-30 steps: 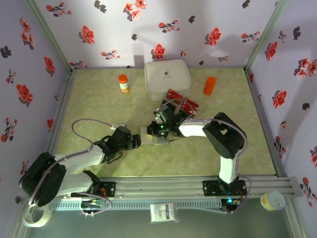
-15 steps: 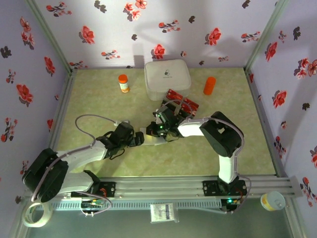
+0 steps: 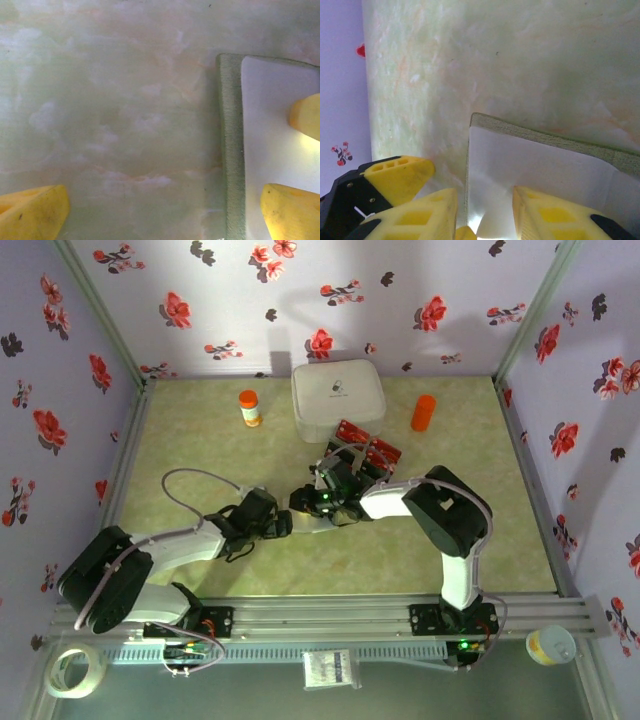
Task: Put the credit cards into the card holder
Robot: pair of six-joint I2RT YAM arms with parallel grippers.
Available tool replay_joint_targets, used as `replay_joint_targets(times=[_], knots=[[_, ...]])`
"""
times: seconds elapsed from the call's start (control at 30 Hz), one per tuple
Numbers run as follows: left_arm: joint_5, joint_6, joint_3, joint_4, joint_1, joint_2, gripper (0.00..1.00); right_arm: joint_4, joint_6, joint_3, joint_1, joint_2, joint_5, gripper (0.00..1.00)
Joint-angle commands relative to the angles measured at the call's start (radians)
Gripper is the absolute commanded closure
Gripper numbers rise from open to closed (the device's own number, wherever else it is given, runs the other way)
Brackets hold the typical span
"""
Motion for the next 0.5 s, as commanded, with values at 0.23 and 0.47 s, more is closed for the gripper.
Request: replay_joint_targets(times=[0.23, 0.47], knots=[[0.016, 0.014, -0.018, 0.002, -0.006, 0.085, 0.0, -0.125, -0.081, -0.019, -0.006, -0.079, 0.064, 0.65], [0.016, 0.018, -0.016, -0.002, -0.006, 0.079, 0.0, -0.151, -0.092, 0.0, -0.006, -0.032, 0.059, 0.87]])
